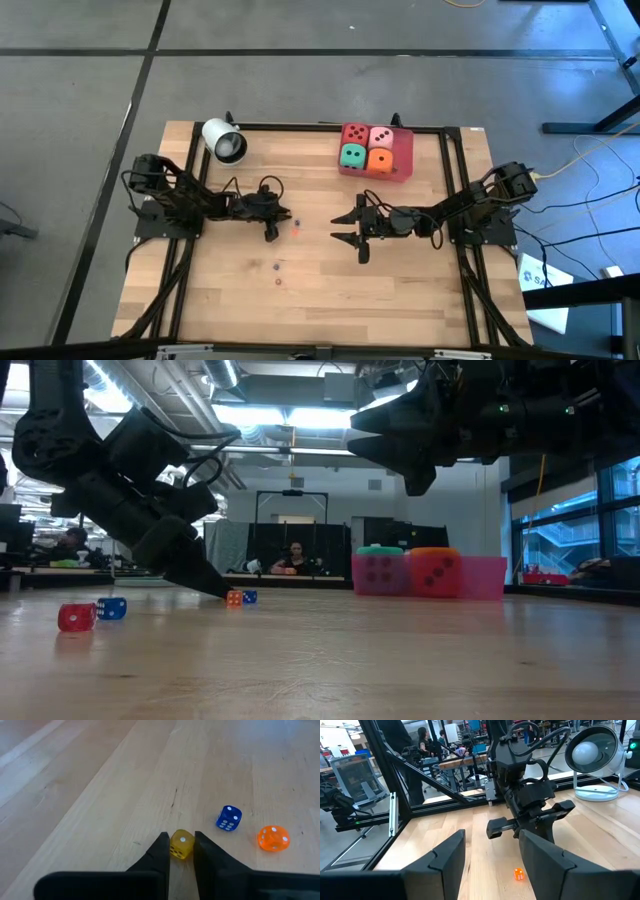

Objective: Pick & Place Dice
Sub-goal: Put the small yellow dice into the red bin

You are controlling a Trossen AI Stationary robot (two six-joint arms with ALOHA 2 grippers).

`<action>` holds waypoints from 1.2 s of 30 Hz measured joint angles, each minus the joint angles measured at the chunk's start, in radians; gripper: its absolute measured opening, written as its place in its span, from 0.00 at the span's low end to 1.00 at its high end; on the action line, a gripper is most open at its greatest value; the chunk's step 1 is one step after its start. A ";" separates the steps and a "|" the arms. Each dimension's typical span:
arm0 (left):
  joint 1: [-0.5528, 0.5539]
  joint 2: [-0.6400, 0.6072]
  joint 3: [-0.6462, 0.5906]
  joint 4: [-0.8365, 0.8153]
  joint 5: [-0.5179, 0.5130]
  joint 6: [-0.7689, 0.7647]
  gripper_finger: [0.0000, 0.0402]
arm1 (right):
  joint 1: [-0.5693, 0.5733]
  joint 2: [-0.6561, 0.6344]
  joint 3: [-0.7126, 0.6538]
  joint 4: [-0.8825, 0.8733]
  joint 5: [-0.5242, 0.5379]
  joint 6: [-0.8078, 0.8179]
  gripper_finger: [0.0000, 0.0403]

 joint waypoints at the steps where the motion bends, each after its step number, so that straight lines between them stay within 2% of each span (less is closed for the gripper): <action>1: 0.004 0.000 0.000 0.013 0.008 0.001 0.09 | 0.000 0.000 0.000 0.000 0.000 0.000 0.46; 5: 0.037 -0.023 0.000 0.032 0.076 0.002 0.09 | 0.000 0.000 0.000 0.000 0.000 0.000 0.46; 10: 0.080 -0.120 0.002 0.038 0.141 0.045 0.09 | 0.000 0.000 0.000 0.000 0.000 -0.002 0.46; 21: 0.154 -0.502 0.006 0.022 0.171 0.248 0.08 | -0.050 -0.002 0.021 0.004 -0.001 -0.024 0.46; 25: 0.148 -0.639 0.091 -0.169 0.145 0.348 0.09 | -0.096 -0.002 0.060 0.003 -0.065 -0.032 0.46; 28: 0.120 -0.693 0.215 -0.420 0.081 0.434 0.09 | -0.146 -0.002 0.103 -0.004 -0.189 -0.003 0.46; 32: 0.063 -0.692 0.377 -0.668 -0.017 0.522 0.09 | -0.220 -0.002 0.163 -0.067 -0.366 0.073 0.46; 36: 0.002 -0.653 0.484 -0.791 -0.087 0.573 0.09 | -0.288 -0.002 0.198 -0.169 -0.393 0.132 0.46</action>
